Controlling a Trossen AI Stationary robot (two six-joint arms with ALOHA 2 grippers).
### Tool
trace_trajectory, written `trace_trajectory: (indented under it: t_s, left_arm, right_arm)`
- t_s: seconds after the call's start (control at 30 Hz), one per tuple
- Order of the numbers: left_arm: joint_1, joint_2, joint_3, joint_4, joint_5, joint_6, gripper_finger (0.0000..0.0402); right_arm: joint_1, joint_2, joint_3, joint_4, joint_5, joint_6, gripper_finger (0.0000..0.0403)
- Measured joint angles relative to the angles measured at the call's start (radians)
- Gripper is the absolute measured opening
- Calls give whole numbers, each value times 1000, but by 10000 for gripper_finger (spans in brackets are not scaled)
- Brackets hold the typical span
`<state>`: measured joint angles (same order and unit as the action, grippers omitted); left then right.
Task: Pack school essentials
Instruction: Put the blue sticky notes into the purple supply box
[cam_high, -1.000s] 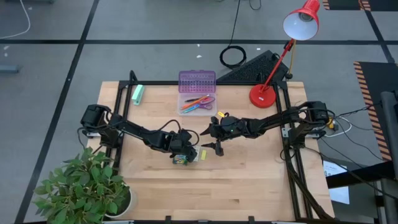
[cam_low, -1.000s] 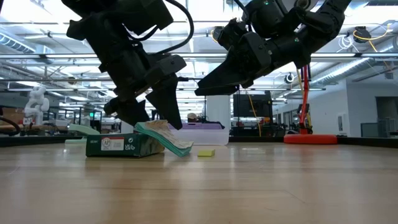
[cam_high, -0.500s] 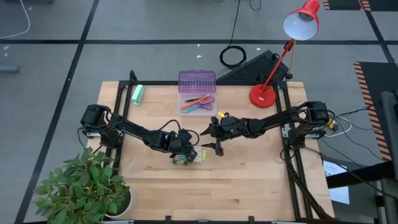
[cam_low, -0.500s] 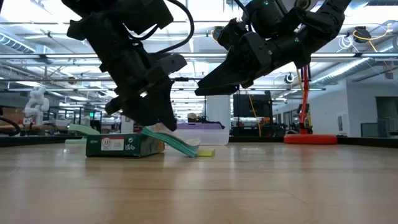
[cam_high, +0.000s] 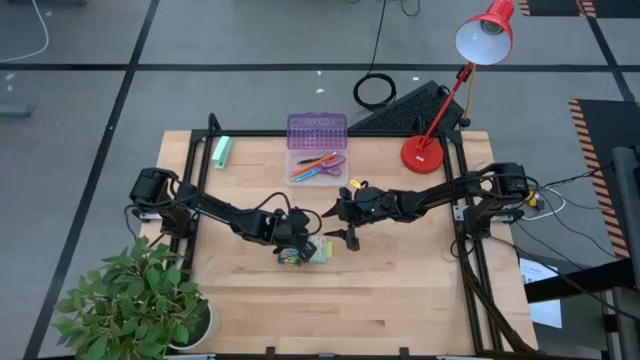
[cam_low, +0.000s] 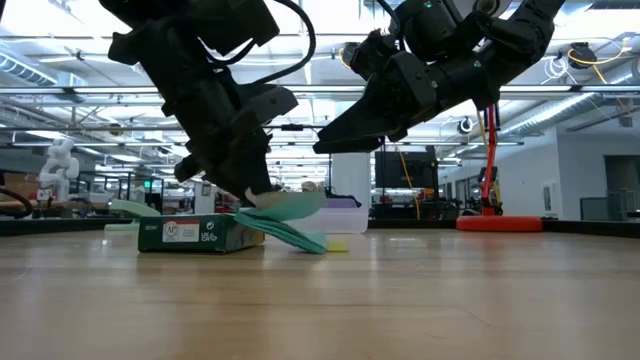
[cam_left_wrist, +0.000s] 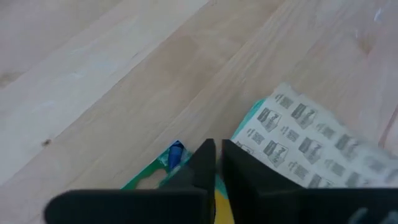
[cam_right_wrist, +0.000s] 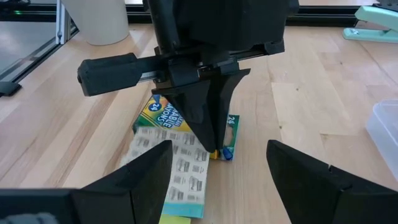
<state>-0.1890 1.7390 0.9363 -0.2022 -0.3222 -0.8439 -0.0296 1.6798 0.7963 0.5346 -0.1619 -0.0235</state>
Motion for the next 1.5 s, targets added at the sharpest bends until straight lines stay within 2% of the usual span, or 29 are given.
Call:
trace_trajectory:
  t_s: [0.07,0.2,0.83,0.97,1.13,1.37,1.43,1.5]
  left_arm:
    - [0,0,0,3,0,2,6]
    - [0,0,0,34,0,26,3]
    - [-25,-76,0,52,-19,116,1]
    - [-24,-75,0,49,-19,127,3]
    - [-24,-74,0,51,6,138,32]
    - [-36,-74,0,88,34,239,105]
    - [-49,-74,0,142,35,294,122]
    - [-64,-74,0,191,38,352,134]
  right_arm:
    - [0,0,0,0,0,0,256]
    - [0,0,0,0,0,0,256]
    - [-2,-1,0,-55,0,90,256]
    - [-2,-1,-1,-85,-40,90,256]
    - [11,-1,-1,-106,-79,55,256]
    - [81,-1,-1,-107,-77,-99,253]
    - [101,-1,-1,-120,-64,-119,247]
    - [123,-1,-1,-137,-1,-136,239]
